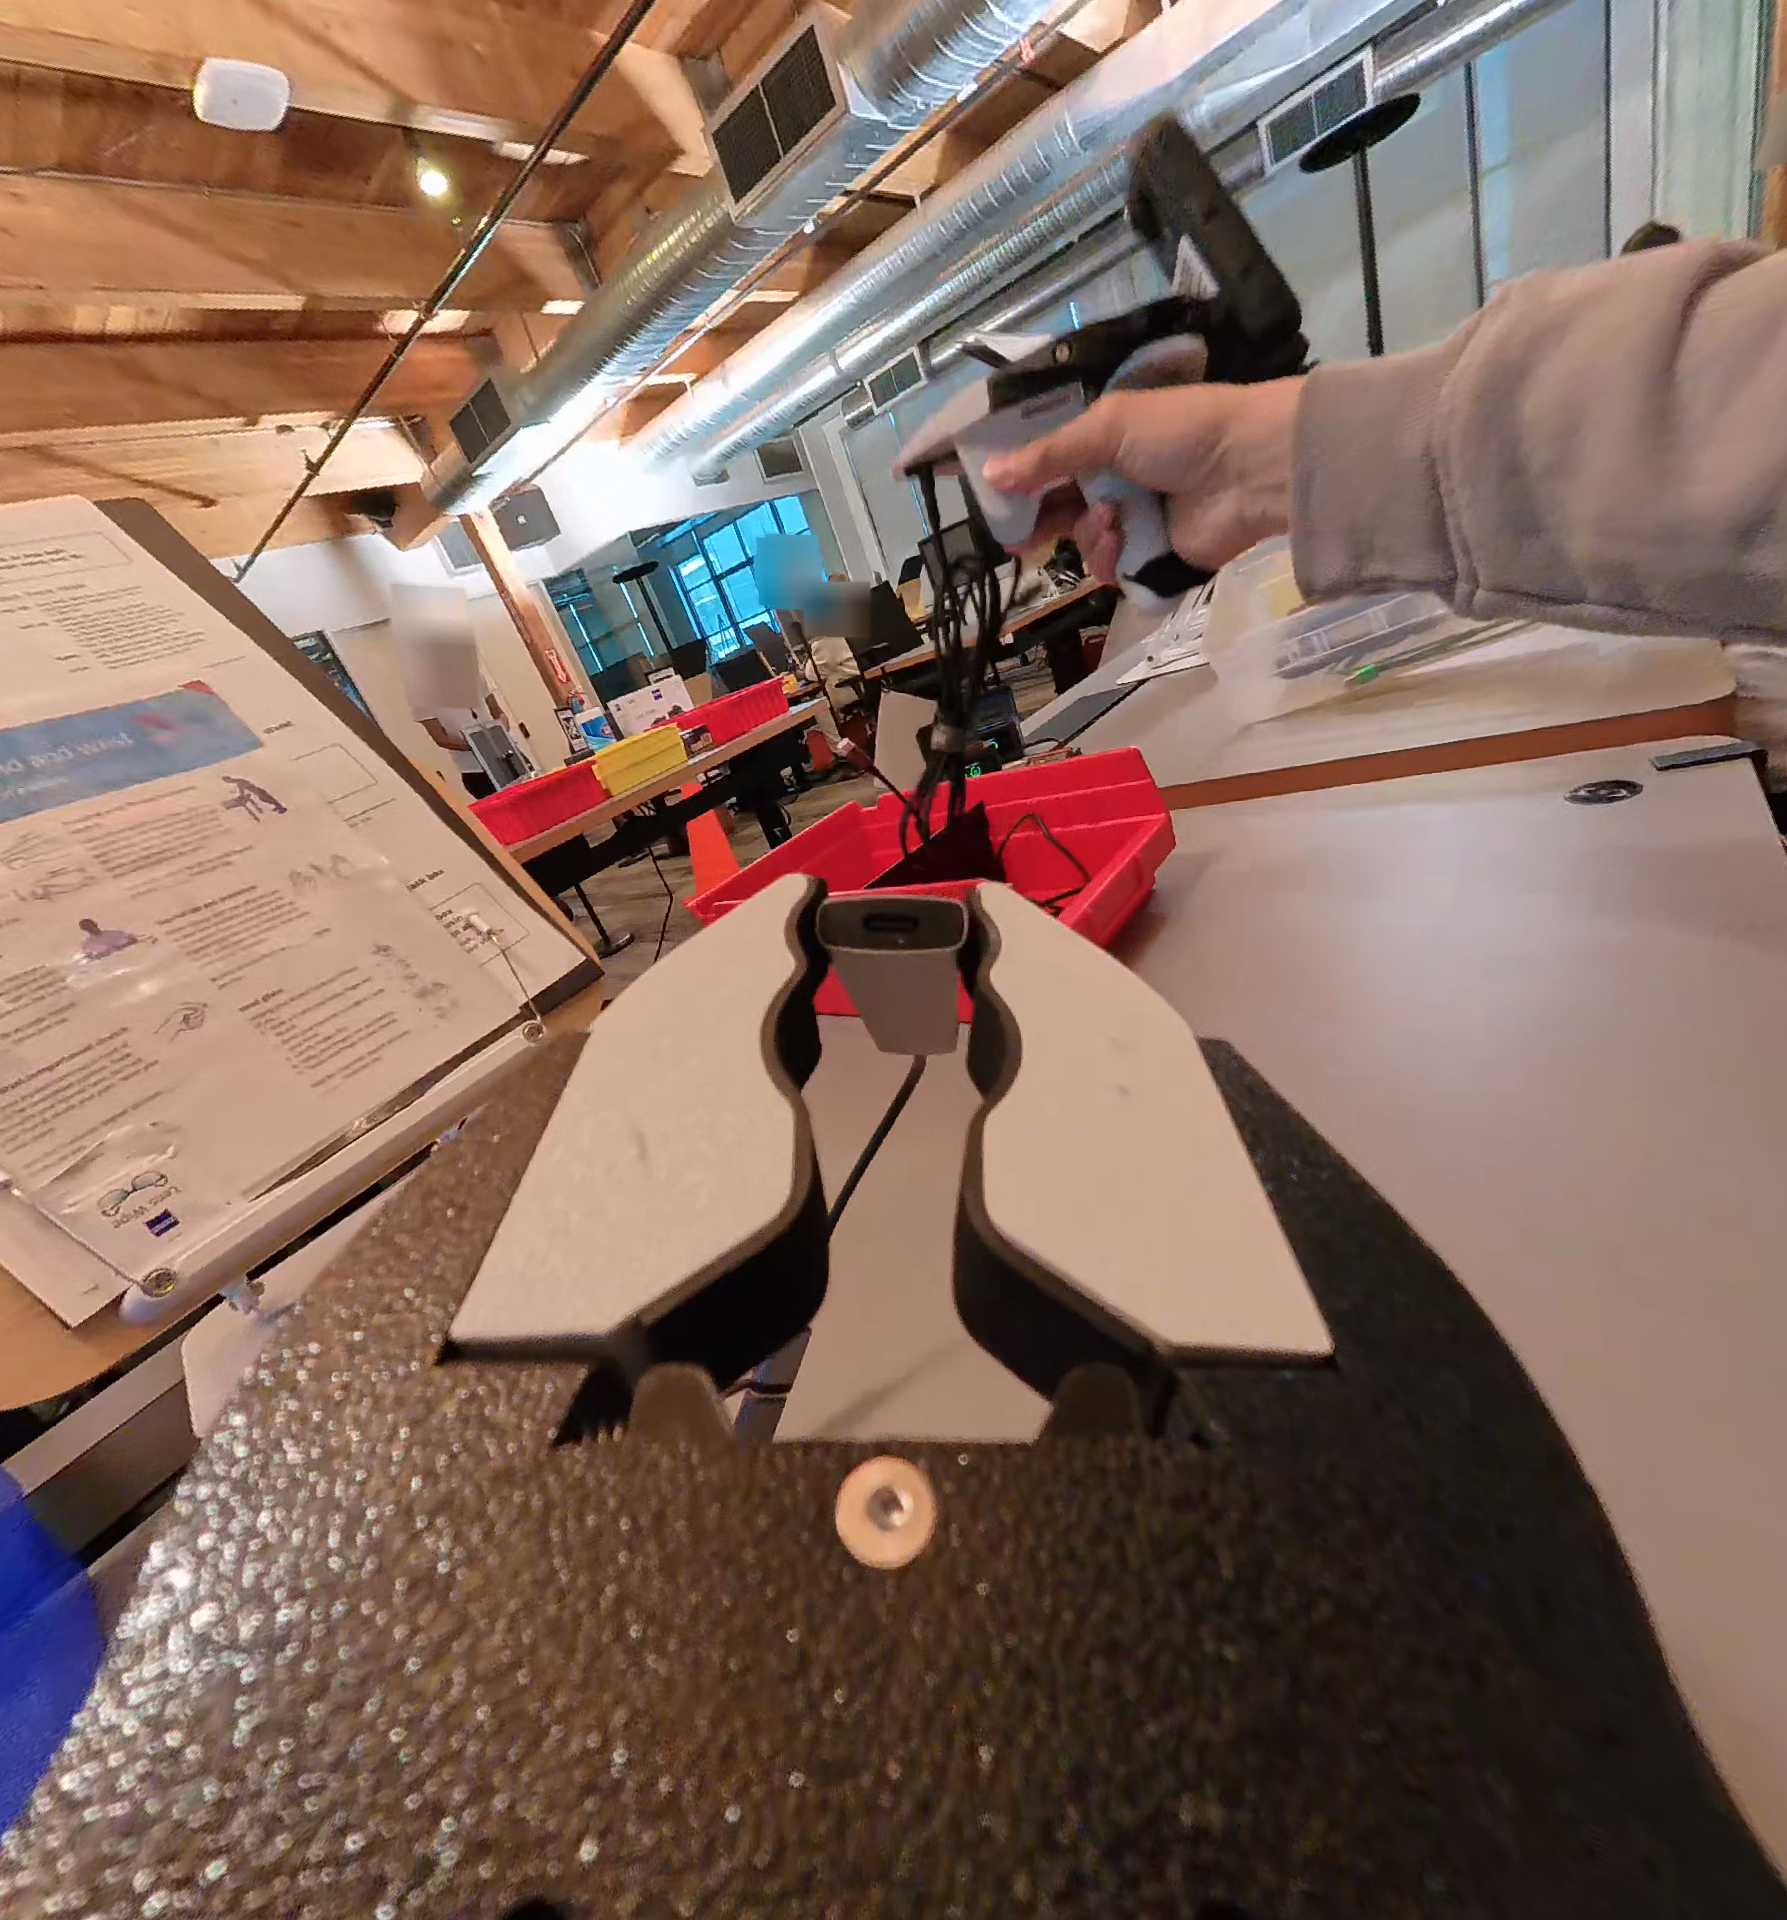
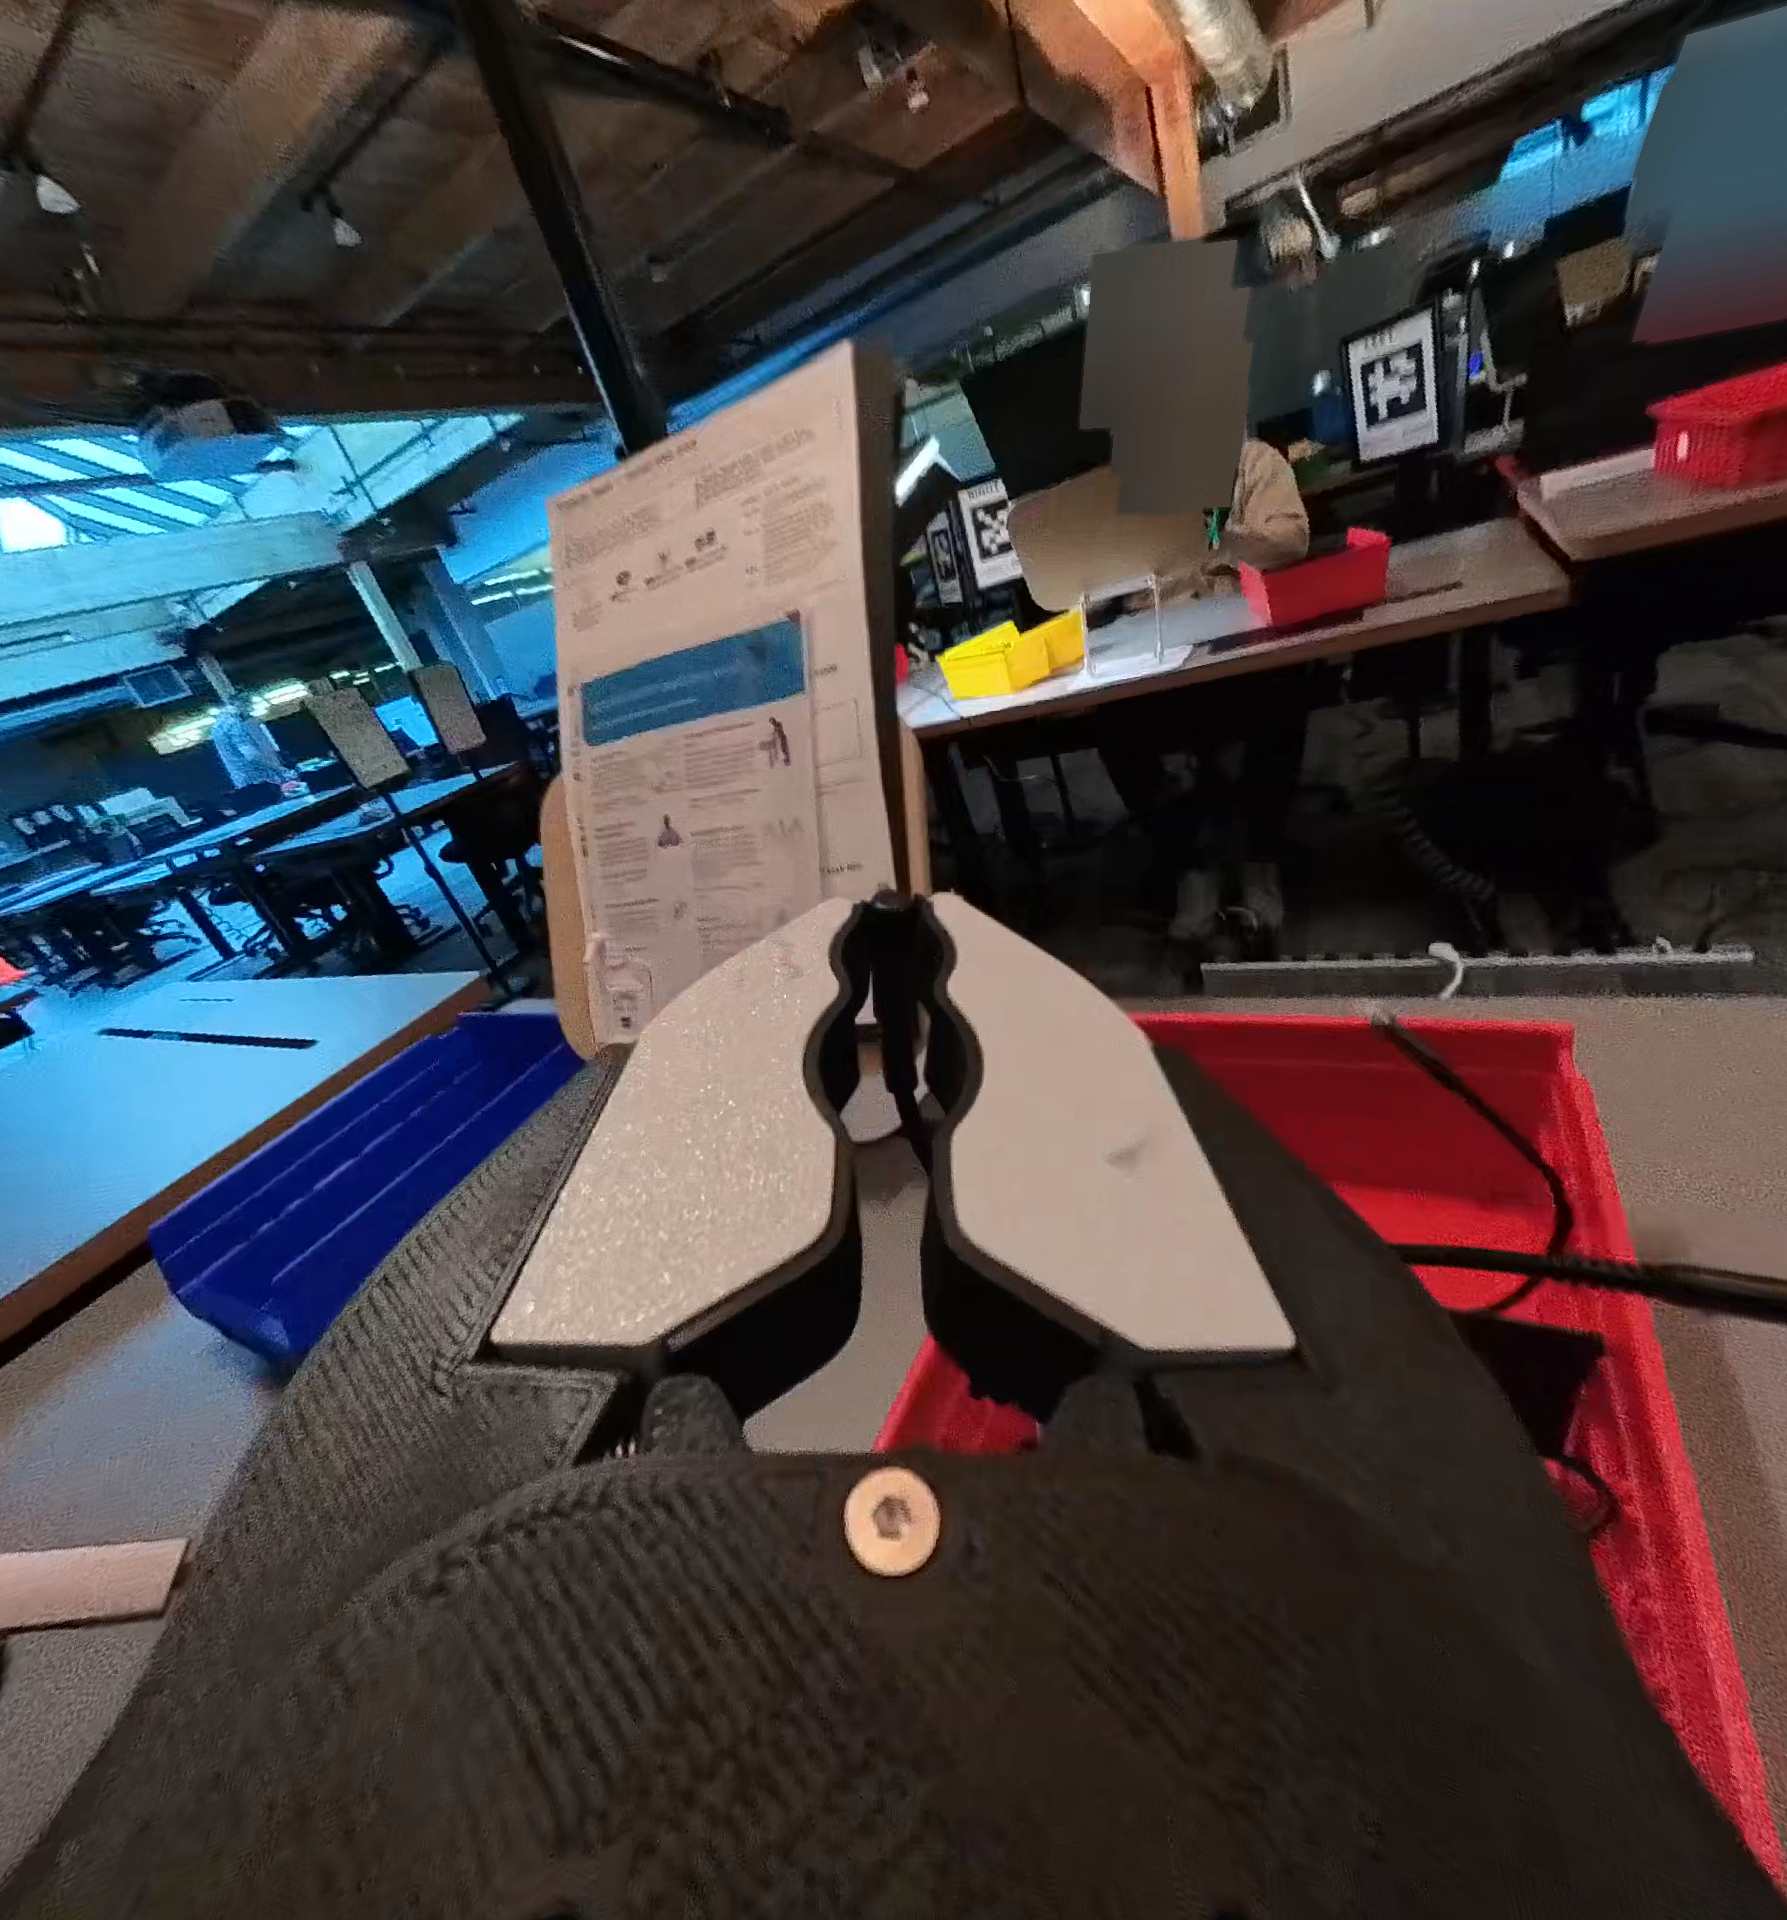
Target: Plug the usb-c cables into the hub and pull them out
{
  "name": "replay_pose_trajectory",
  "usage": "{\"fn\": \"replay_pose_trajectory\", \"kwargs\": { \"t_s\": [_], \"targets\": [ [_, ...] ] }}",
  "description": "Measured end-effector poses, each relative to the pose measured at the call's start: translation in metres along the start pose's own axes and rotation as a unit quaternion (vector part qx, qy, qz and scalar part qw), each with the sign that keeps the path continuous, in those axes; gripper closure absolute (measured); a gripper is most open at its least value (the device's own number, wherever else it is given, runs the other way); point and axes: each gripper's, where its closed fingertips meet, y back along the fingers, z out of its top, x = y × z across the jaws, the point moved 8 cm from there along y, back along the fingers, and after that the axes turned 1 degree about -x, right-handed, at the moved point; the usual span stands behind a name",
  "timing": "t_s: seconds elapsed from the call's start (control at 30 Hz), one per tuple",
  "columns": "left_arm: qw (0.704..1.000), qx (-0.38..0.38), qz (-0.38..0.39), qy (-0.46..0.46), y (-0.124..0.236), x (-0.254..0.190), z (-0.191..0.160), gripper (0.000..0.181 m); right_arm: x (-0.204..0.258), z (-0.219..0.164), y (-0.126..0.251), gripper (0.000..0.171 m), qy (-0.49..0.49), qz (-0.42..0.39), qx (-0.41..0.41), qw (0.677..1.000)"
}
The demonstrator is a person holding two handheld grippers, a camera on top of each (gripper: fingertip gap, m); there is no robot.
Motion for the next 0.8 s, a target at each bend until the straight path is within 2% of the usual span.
{"fn": "replay_pose_trajectory", "kwargs": {
  "t_s": [0.1,0.2,0.3,0.37,0.47,0.5,0.53,0.6,0.7,0.77,0.8],
  "targets": [
    [1.000,0.002,0.007,0.003,0.002,0.004,-0.001,0.157,-0.032,-0.034,-0.006,0.163,-0.060,-0.030,0.027,0.997],
    [1.000,-0.003,0.013,0.011,0.004,0.009,-0.002,0.157,-0.052,-0.068,-0.012,0.163,-0.136,-0.010,0.056,0.989],
    [1.000,-0.007,0.012,0.026,0.006,0.013,-0.004,0.157,-0.077,-0.088,-0.009,0.163,-0.101,-0.063,0.083,0.989],
    [0.999,-0.007,0.007,0.038,0.006,0.015,-0.006,0.157,-0.093,-0.098,-0.009,0.155,-0.039,-0.111,0.157,0.981],
    [0.999,-0.007,0.002,0.050,0.006,0.017,-0.009,0.158,-0.106,-0.126,-0.008,0.133,0.088,-0.130,0.340,0.927],
    [0.999,-0.008,0.002,0.053,0.006,0.017,-0.010,0.158,-0.105,-0.132,-0.009,0.123,0.122,-0.123,0.370,0.913],
    [0.998,-0.007,-0.001,0.056,0.005,0.017,-0.011,0.158,-0.106,-0.134,-0.009,0.120,0.166,-0.124,0.387,0.898],
    [0.998,-0.004,-0.007,0.062,0.005,0.017,-0.013,0.158,-0.103,-0.130,-0.008,0.111,0.241,-0.152,0.384,0.879],
    [0.997,-0.004,-0.016,0.076,0.005,0.018,-0.015,0.157,-0.068,-0.117,-0.014,0.084,0.287,-0.136,0.330,0.889],
    [0.995,-0.010,-0.027,0.092,0.006,0.019,-0.015,0.157,-0.018,-0.117,-0.015,0.076,0.314,-0.059,0.282,0.905],
    [0.994,-0.012,-0.034,0.100,0.006,0.020,-0.016,0.157,0.010,-0.122,-0.014,0.065,0.319,-0.009,0.278,0.906]
  ]
}}
